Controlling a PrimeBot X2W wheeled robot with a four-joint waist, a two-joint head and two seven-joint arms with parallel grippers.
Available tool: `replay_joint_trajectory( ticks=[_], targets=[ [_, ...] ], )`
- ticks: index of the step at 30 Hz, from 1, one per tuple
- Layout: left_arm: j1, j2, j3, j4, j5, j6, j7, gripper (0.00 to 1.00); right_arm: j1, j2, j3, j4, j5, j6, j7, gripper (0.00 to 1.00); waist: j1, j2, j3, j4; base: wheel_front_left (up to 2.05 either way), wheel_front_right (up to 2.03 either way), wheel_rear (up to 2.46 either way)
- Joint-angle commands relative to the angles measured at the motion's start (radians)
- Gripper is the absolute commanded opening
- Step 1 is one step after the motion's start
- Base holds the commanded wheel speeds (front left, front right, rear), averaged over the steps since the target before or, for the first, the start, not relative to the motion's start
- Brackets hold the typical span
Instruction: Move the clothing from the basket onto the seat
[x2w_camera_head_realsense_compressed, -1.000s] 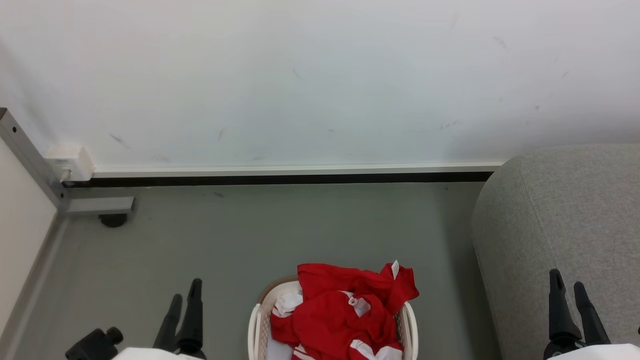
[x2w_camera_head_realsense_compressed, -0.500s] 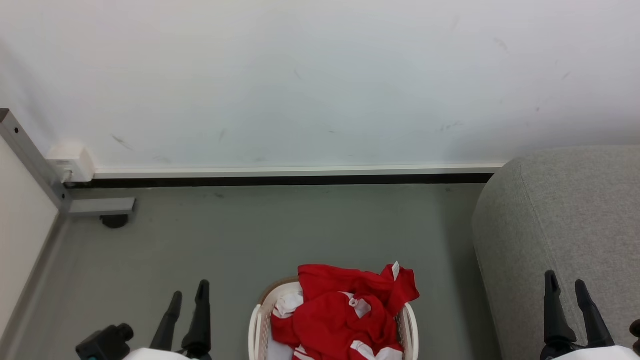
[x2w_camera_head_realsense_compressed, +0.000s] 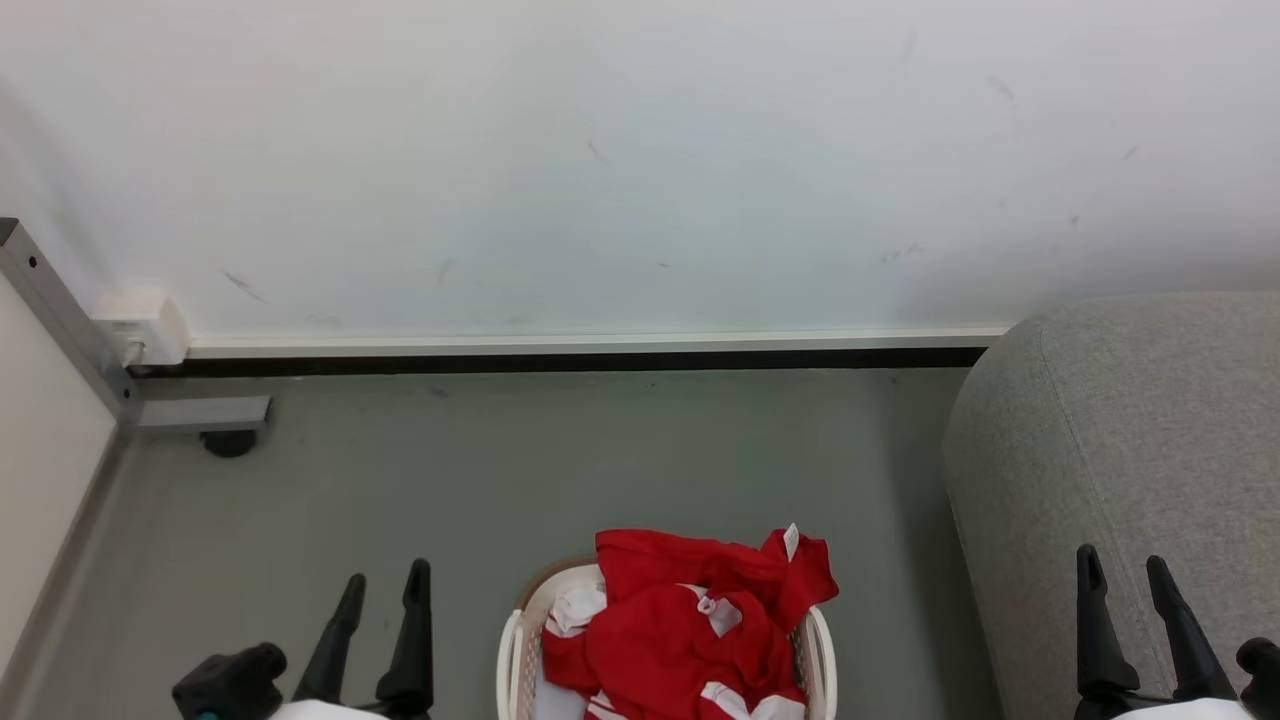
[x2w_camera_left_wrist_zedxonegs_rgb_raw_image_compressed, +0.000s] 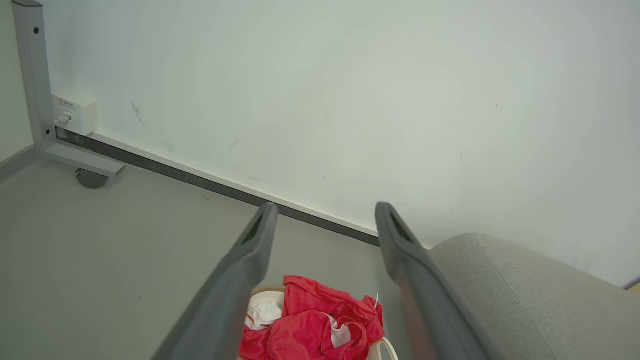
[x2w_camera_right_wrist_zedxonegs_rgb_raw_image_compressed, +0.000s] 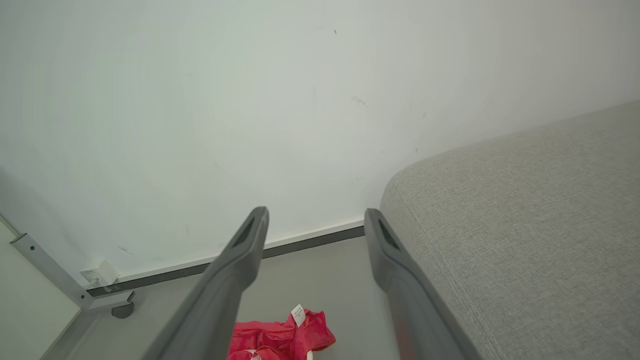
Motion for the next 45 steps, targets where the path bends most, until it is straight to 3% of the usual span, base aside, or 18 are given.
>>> replay_joint_trajectory(
  ticks=[1, 19, 45],
  targets=[
    [0.003, 0.009, -0.001, -0.011, 0.031, 0.004, -0.012, 1.0, 0.004, -0.01, 0.001, -0.006, -0.022, -0.001, -0.012, 1.0, 0.0, 0.0, 0.0, 0.0, 0.0, 0.0, 0.0],
    [0.022, 0.01, -0.019, -0.004, 0.198, 0.003, -0.051, 1.0, 0.017, -0.011, -0.008, -0.004, -0.184, -0.002, -0.051, 1.0, 0.0, 0.0, -0.005, 0.003, 0.0, 0.0, 0.0],
    [0.044, 0.011, -0.017, 0.007, 0.387, 0.003, -0.097, 1.0, 0.037, -0.012, 0.008, 0.03, -0.302, -0.002, -0.098, 1.0, 0.0, 0.0, -0.012, 0.001, 0.0, 0.0, 0.0]
  ],
)
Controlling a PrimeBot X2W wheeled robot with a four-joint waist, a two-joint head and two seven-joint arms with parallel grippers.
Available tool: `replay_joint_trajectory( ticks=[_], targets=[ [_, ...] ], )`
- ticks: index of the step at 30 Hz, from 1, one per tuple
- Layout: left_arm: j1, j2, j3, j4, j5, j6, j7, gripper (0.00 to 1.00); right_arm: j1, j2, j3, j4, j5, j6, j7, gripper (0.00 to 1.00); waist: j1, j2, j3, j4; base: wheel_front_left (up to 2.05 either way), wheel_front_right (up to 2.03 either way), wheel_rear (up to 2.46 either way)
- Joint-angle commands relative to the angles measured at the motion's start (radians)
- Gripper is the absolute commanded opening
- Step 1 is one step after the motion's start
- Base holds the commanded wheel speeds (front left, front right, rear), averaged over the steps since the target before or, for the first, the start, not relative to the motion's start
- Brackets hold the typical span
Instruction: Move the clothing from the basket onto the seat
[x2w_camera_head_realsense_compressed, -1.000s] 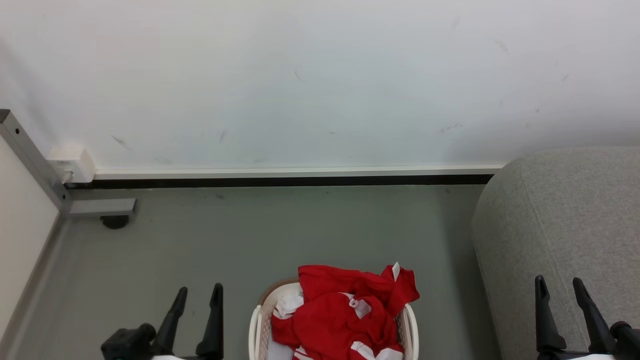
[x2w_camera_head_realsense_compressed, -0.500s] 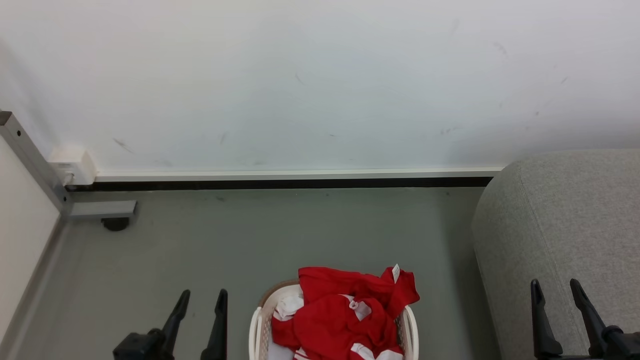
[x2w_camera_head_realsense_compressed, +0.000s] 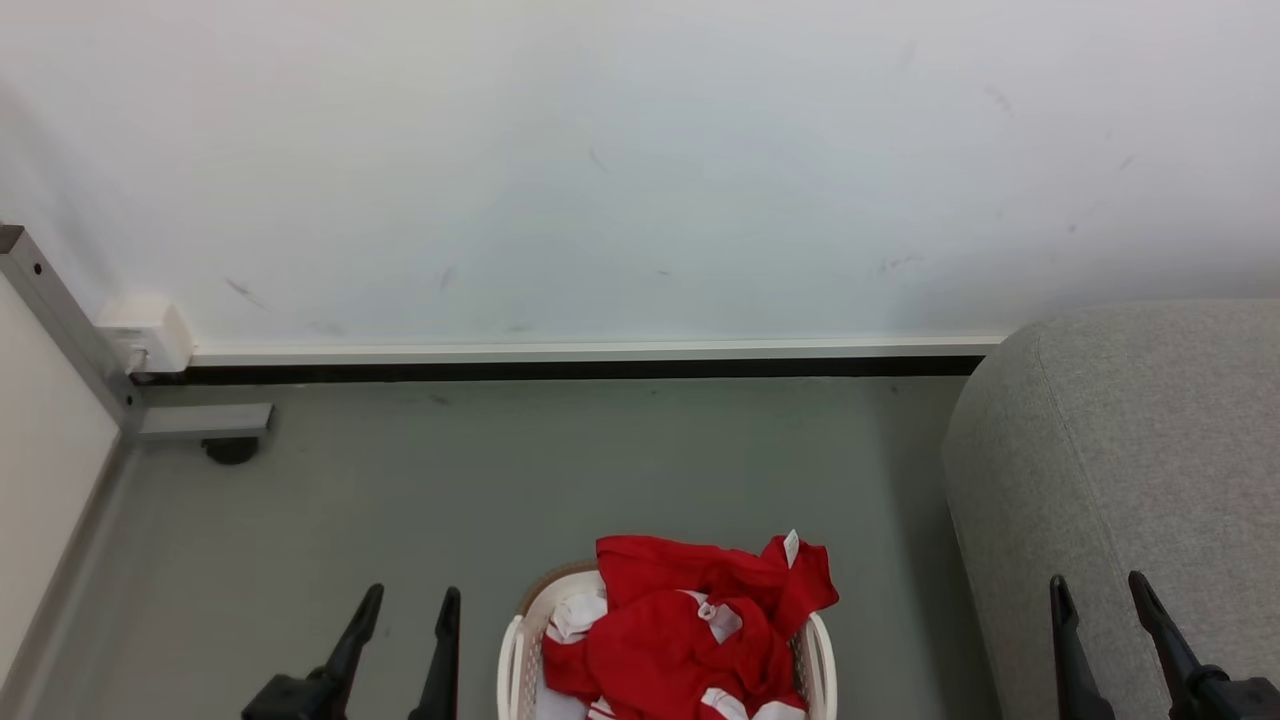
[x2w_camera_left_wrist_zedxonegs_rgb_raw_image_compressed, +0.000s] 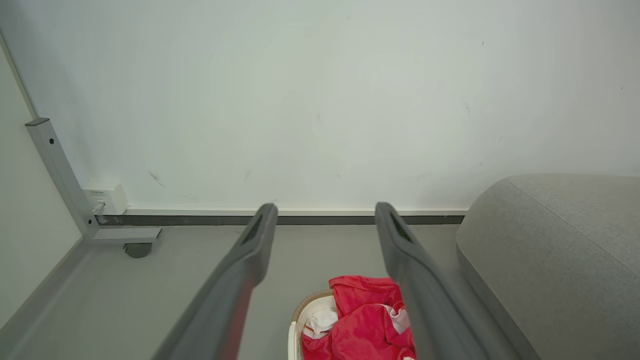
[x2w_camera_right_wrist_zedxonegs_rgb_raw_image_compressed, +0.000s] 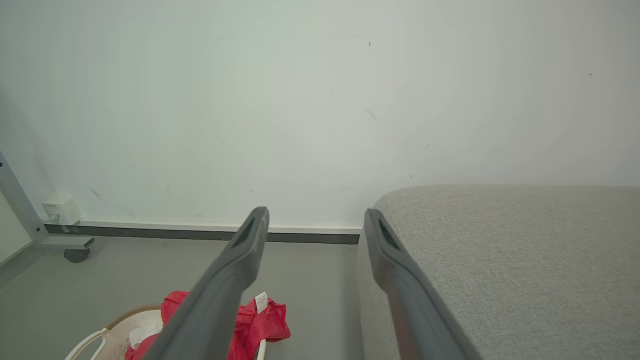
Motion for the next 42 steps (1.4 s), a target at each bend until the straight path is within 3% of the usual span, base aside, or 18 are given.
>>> replay_joint_trajectory(
  ticks=[1, 8, 21, 30, 37, 42],
  targets=[
    [0.011, 0.008, 0.001, 0.003, 0.023, 0.001, -0.003, 1.0, 0.009, -0.007, 0.0, 0.002, -0.019, -0.002, -0.005, 1.0, 0.0, 0.0, 0.0, 0.001, 0.0, 0.0, 0.0],
    [0.013, 0.008, 0.004, 0.016, -0.032, -0.002, -0.002, 1.0, 0.005, -0.006, -0.001, 0.005, 0.011, -0.002, -0.005, 1.0, 0.0, 0.0, 0.001, 0.003, 0.0, 0.0, 0.0],
    [0.012, 0.008, 0.006, 0.016, -0.036, -0.009, -0.002, 1.0, -0.006, -0.006, 0.006, 0.01, 0.018, -0.002, -0.004, 1.0, 0.0, 0.0, 0.006, -0.007, 0.0, 0.0, 0.0],
    [-0.019, 0.007, -0.006, 0.022, -0.029, -0.012, -0.002, 1.0, -0.036, -0.006, 0.03, -0.002, 0.027, -0.002, -0.004, 1.0, 0.0, 0.0, 0.039, -0.061, 0.0, 0.0, 0.0],
    [-0.109, 0.007, -0.034, 0.042, -0.014, -0.018, -0.002, 1.0, -0.074, -0.006, 0.051, -0.03, 0.031, -0.002, -0.004, 1.0, 0.0, 0.0, 0.127, -0.114, 0.0, 0.0, 0.0],
    [-0.222, 0.022, -0.086, 0.131, 0.012, -0.02, -0.002, 1.0, -0.128, -0.005, 0.08, -0.064, 0.031, -0.002, -0.003, 1.0, 0.0, 0.0, 0.241, -0.153, 0.0, 0.0, 0.0]
  ],
)
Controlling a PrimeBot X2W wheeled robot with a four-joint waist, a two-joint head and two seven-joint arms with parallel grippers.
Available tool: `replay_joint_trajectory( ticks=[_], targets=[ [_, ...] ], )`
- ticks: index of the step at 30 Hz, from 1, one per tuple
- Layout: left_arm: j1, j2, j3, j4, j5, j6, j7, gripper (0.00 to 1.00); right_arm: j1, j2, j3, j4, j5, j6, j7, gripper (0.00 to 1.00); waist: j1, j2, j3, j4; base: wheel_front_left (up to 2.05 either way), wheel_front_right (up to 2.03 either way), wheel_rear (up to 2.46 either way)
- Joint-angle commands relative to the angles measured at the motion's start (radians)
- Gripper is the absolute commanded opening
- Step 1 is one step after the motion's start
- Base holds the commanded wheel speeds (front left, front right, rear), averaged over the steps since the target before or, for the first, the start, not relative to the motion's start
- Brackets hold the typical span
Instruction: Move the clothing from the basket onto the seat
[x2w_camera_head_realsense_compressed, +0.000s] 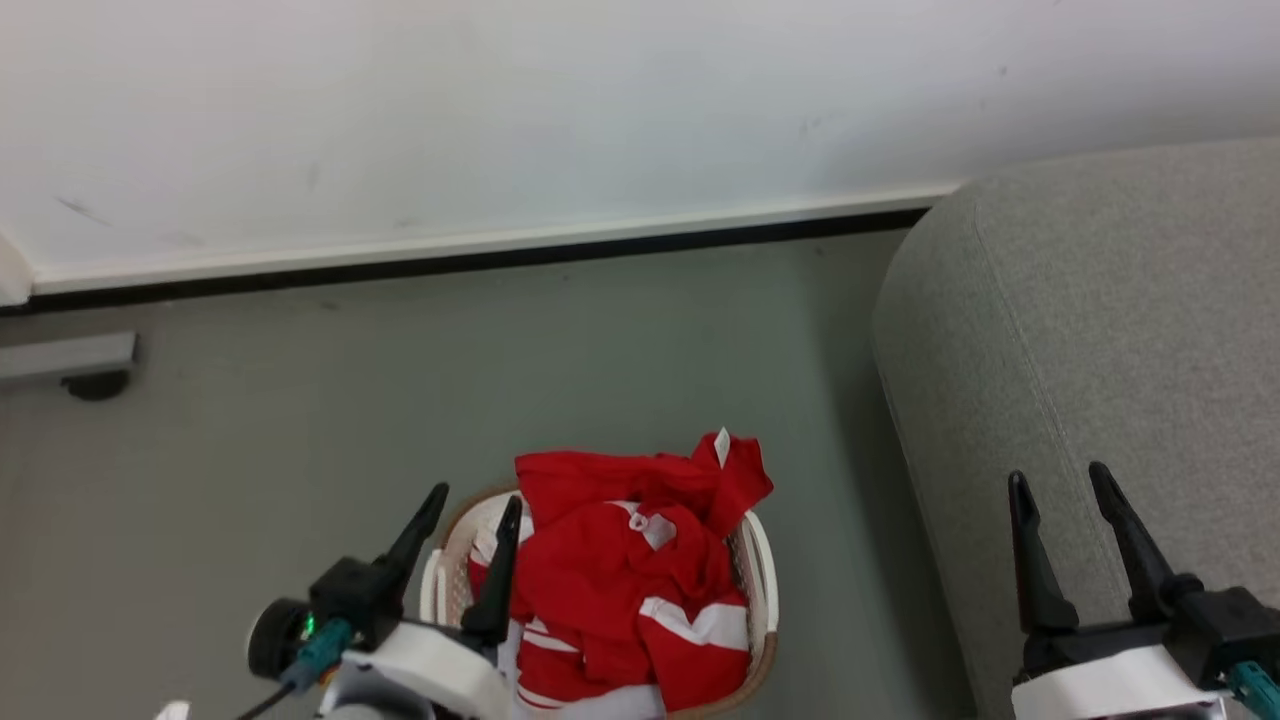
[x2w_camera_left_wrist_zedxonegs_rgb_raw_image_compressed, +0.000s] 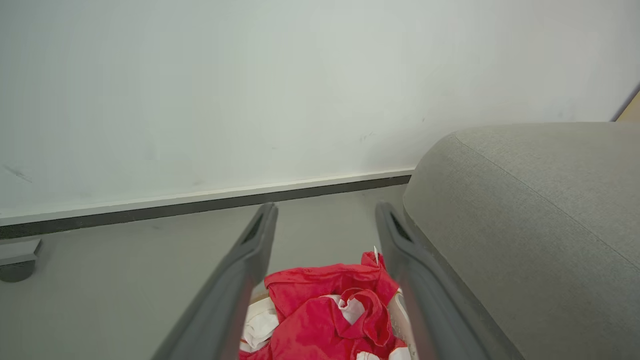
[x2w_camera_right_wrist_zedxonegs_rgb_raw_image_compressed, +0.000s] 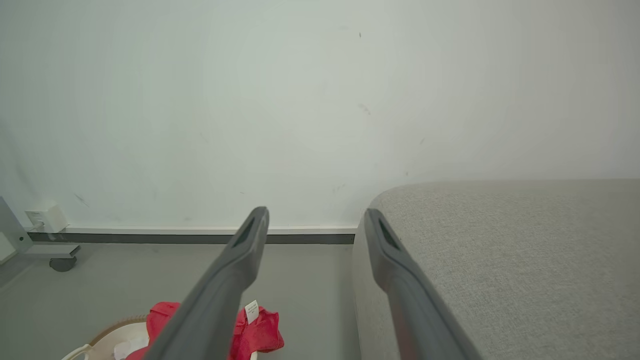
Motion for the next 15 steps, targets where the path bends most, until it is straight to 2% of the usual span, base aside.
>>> replay_joint_trajectory(
  ticks=[1, 10, 15],
  targets=[
    [-0.043, 0.016, -0.015, 0.024, 0.022, -0.002, -0.001, 1.0, -0.028, -0.004, 0.009, -0.013, 0.001, -0.002, 0.0, 1.0, -0.0001, 0.0, 0.09, -0.04, 0.0, 0.0, 0.0],
    [-0.326, 0.056, -0.162, 0.298, 0.058, -0.001, 0.003, 1.0, -0.142, -0.003, 0.056, -0.091, 0.007, -0.002, 0.0, 1.0, -0.0001, 0.0, 0.307, -0.086, 0.0, 0.0, 0.0],
    [-0.475, 0.069, -0.217, 0.465, 0.086, -0.001, 0.073, 1.0, -0.186, -0.003, 0.088, -0.153, 0.017, -0.002, 0.0, 1.0, -0.0001, 0.0, 0.413, -0.104, 0.0, 0.0, 0.0]
  ],
)
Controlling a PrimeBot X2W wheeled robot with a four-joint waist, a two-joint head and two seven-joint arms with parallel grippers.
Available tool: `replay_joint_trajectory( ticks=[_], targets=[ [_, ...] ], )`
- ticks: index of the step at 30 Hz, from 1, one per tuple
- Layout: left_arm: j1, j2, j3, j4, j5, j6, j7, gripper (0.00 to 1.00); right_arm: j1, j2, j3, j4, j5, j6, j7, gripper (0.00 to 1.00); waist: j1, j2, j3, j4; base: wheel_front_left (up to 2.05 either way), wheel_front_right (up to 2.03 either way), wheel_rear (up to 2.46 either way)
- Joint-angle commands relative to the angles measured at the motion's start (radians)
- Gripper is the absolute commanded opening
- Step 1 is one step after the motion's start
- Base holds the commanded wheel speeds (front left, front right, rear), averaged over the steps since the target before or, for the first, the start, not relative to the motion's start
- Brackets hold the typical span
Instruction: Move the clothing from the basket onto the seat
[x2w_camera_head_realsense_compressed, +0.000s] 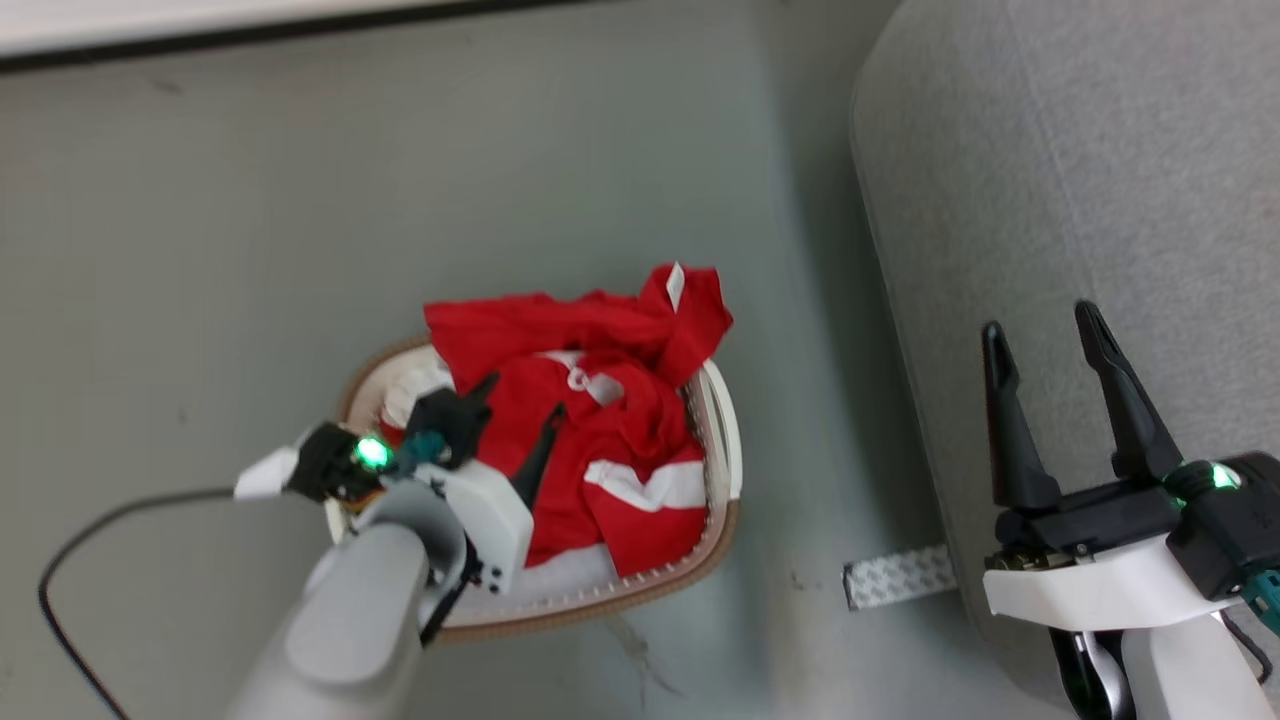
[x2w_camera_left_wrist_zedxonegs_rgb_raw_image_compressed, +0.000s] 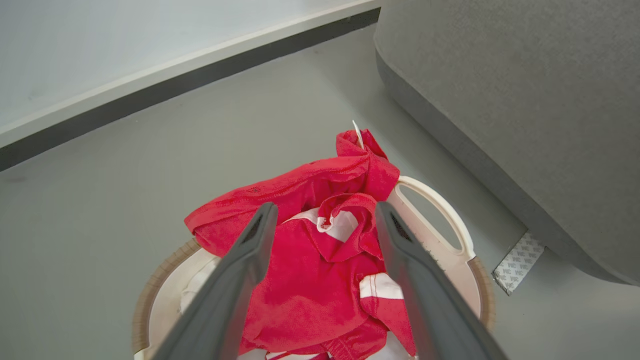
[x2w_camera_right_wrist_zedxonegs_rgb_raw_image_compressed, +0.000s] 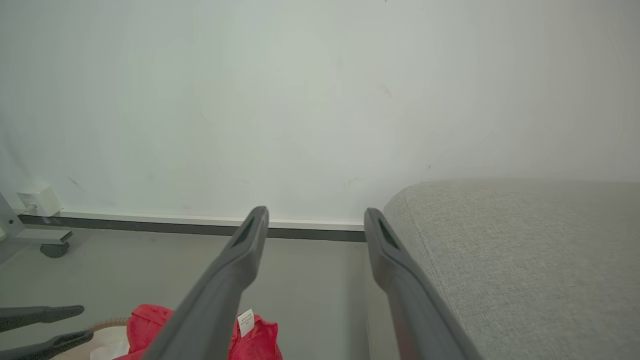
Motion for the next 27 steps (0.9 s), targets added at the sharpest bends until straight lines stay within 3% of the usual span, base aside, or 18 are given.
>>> replay_joint_trajectory(
  ticks=[1, 12, 27],
  targets=[
    [-0.043, 0.016, -0.005, 0.033, 0.012, 0.002, 0.015, 1.0, -0.022, -0.001, 0.009, -0.017, 0.009, -0.002, 0.0, 1.0, -0.0003, 0.0, 0.096, -0.032, 0.0, 0.0, 0.0],
    [-0.294, 0.041, -0.015, 0.268, 0.045, 0.05, 0.143, 1.0, -0.08, -0.001, 0.073, -0.165, -0.016, -0.002, 0.0, 1.0, -0.0003, 0.0, 0.294, -0.048, 0.0, 0.0, 0.0],
    [-0.42, 0.038, -0.059, 0.42, 0.066, 0.064, 0.139, 1.0, -0.115, -0.001, 0.115, -0.235, -0.008, -0.002, 0.0, 1.0, -0.0003, 0.0, 0.398, -0.054, 0.0, 0.0, 0.0]
  ],
)
